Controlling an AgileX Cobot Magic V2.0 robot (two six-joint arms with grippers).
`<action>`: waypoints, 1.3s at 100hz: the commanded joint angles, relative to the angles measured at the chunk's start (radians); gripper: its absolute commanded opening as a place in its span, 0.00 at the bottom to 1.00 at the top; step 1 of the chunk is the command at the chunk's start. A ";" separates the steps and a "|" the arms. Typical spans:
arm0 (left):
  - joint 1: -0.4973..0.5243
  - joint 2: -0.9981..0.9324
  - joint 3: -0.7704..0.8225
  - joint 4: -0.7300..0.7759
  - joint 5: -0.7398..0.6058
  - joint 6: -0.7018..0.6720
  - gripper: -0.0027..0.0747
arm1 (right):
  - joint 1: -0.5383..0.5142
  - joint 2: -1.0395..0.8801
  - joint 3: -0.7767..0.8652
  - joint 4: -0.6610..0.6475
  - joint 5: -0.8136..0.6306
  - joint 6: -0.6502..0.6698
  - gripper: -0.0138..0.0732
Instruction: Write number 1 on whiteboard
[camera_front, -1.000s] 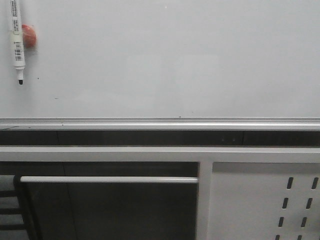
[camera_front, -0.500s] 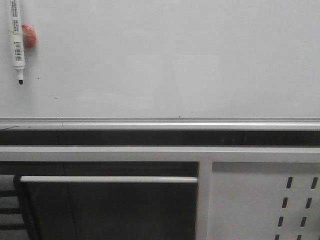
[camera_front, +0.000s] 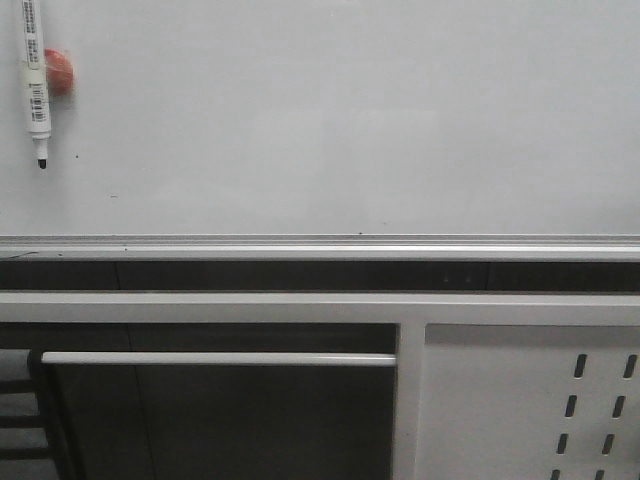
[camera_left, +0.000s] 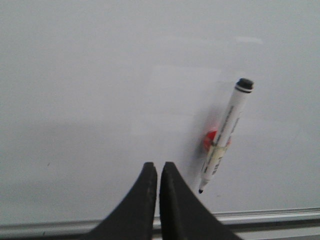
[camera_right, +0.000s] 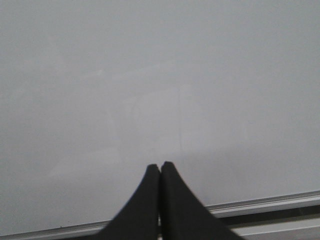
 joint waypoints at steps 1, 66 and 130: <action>-0.079 0.024 -0.037 -0.012 -0.169 0.034 0.01 | 0.003 -0.009 -0.052 -0.013 -0.033 -0.042 0.08; -0.297 0.336 0.078 -0.085 -0.552 0.017 0.01 | 0.003 -0.009 -0.052 -0.018 0.035 -0.055 0.08; -0.416 0.592 0.125 0.030 -0.893 -0.012 0.50 | 0.003 -0.009 -0.052 -0.018 0.036 -0.055 0.08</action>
